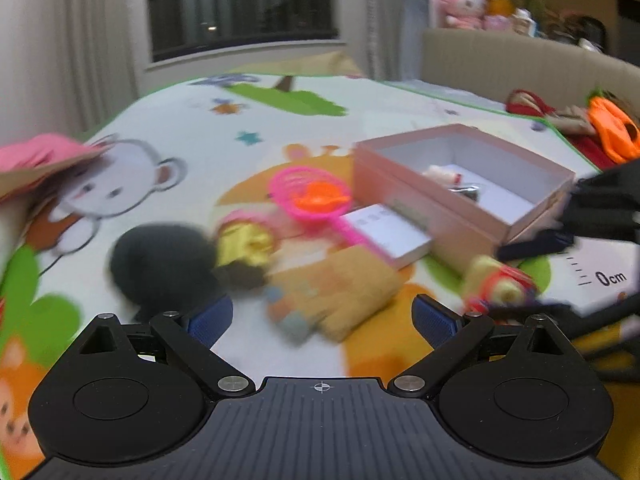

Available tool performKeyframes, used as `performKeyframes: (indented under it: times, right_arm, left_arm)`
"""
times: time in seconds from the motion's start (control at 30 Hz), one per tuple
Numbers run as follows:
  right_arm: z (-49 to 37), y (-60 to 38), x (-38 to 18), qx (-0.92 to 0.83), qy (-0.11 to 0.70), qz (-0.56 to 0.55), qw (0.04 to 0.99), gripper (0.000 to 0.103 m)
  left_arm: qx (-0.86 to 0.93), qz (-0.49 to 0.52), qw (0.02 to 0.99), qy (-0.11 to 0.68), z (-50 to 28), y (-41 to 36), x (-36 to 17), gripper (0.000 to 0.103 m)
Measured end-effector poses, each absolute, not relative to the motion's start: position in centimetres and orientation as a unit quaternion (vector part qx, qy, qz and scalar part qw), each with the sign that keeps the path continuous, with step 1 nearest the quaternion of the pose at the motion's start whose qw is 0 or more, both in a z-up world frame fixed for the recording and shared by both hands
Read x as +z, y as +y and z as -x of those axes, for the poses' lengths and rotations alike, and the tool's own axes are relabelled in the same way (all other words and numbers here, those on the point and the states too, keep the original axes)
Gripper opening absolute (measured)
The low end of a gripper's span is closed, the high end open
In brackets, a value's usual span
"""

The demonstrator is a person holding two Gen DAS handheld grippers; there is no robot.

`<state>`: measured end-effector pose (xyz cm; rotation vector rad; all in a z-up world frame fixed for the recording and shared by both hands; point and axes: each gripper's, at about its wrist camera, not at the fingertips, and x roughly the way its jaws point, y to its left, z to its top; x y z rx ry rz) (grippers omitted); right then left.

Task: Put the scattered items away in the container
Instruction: 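Grasp the pink Hello Kitty toy with the right gripper, then grasp the tan fuzzy mitten with the left gripper while right lifts the Hello Kitty toy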

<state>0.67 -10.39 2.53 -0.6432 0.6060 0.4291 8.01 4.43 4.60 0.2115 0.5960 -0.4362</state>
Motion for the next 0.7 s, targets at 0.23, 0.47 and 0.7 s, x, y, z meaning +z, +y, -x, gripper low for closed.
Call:
performKeyframes:
  times: [0.23,0.47,0.7]
  right_arm:
    - [2.1,-18.6,3.7,0.165,0.342,0.144,0.914,0.035]
    - [3.8,-23.7,2.9,0.116,0.336,0.055,0.933,0.066]
    - [3.1,-22.5,2.2,0.144,0.323,0.049,0.934,0.078]
  left_arm:
    - [-0.239,-0.159,0.905,0.314,-11.8,-0.6,2.2,0.099]
    - [-0.288,-0.134,0.876,0.363,-9.8,-0.4,1.4,0.099]
    - [-0.321,-0.096,0.86,0.384,-1.7,1.3,2.0,0.099]
